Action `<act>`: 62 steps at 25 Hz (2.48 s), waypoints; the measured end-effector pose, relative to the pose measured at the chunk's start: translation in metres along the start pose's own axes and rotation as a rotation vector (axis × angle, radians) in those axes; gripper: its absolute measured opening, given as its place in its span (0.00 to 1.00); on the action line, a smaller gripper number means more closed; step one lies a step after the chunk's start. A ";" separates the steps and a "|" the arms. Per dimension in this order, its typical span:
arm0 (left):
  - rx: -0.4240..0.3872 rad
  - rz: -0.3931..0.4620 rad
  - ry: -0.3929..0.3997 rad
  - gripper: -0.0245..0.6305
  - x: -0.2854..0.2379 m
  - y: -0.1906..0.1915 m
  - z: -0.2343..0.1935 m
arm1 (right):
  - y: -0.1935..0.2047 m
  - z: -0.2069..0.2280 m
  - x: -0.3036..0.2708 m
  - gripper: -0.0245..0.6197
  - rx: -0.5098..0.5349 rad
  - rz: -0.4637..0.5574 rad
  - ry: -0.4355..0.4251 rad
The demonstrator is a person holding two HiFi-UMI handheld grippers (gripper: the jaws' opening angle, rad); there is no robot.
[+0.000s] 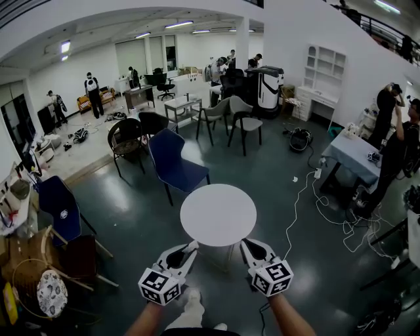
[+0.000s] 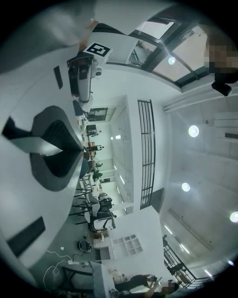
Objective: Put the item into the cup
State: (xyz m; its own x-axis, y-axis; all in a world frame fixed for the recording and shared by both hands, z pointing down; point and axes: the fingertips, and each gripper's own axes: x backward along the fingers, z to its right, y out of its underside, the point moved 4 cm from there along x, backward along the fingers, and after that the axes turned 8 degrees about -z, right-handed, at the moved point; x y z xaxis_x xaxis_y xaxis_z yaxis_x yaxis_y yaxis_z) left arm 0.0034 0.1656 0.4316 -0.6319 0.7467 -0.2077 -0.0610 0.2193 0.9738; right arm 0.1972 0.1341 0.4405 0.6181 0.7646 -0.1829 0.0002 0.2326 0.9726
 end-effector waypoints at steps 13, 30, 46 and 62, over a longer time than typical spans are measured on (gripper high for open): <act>-0.017 -0.014 -0.011 0.18 -0.048 -0.004 -0.061 | -0.006 0.031 -0.068 0.06 -0.001 -0.029 -0.014; -0.005 -0.029 0.013 0.18 -0.120 -0.026 -0.170 | -0.031 0.075 -0.183 0.06 0.001 -0.065 0.013; 0.014 -0.023 0.046 0.18 -0.159 -0.045 -0.263 | -0.059 0.096 -0.264 0.06 0.014 -0.092 0.085; 0.053 -0.040 0.055 0.18 -0.186 -0.041 -0.345 | -0.060 0.109 -0.353 0.06 0.047 -0.147 0.126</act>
State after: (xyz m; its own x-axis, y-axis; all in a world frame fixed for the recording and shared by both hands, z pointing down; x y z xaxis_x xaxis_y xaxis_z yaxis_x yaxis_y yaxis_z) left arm -0.1433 -0.1993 0.4627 -0.6714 0.7013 -0.2394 -0.0473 0.2818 0.9583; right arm 0.0654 -0.2152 0.4623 0.5059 0.7942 -0.3367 0.1211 0.3211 0.9393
